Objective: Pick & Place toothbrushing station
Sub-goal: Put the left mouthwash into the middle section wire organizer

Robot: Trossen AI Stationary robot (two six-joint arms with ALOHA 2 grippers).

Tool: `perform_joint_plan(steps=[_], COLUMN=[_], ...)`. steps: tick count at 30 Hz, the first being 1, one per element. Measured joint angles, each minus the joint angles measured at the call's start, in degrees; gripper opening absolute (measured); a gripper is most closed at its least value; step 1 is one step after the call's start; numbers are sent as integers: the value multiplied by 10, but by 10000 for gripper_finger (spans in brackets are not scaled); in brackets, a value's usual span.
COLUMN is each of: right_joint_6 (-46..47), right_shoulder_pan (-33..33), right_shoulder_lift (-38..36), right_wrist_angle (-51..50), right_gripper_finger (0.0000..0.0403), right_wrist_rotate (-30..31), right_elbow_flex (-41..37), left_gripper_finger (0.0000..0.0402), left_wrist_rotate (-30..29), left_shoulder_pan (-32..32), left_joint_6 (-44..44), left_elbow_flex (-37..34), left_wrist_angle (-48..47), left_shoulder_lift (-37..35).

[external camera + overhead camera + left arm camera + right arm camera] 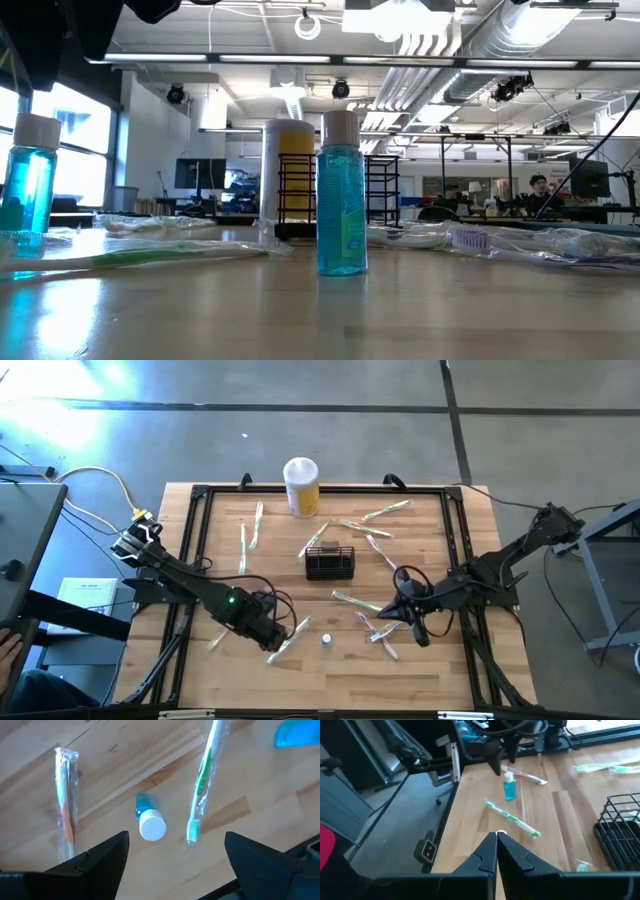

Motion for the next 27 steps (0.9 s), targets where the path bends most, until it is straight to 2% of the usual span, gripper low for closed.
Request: perform_joint_plan(steps=[3, 13, 22, 27], right_joint_6=[-2, -31, -32, -32], right_shoulder_pan=[4, 12, 12, 12], right_shoulder_lift=[0, 0, 0, 0], right_wrist_angle=[0, -1, 0, 0], right_gripper_finger=[3, 3, 3, 3], right_wrist_rotate=[0, 0, 0, 0], right_elbow_flex=[0, 0, 0, 0], left_gripper_finger=[322, 322, 322, 322], left_wrist_rotate=[0, -6, 15, 15], left_shoulder_pan=[0, 0, 0, 0], left_joint_6=[-36, -39, -89, -90], left_elbow_flex=[0, 0, 0, 0], left_wrist_angle=[0, 16, -43, -35], left_shoulder_lift=[0, 0, 0, 0])
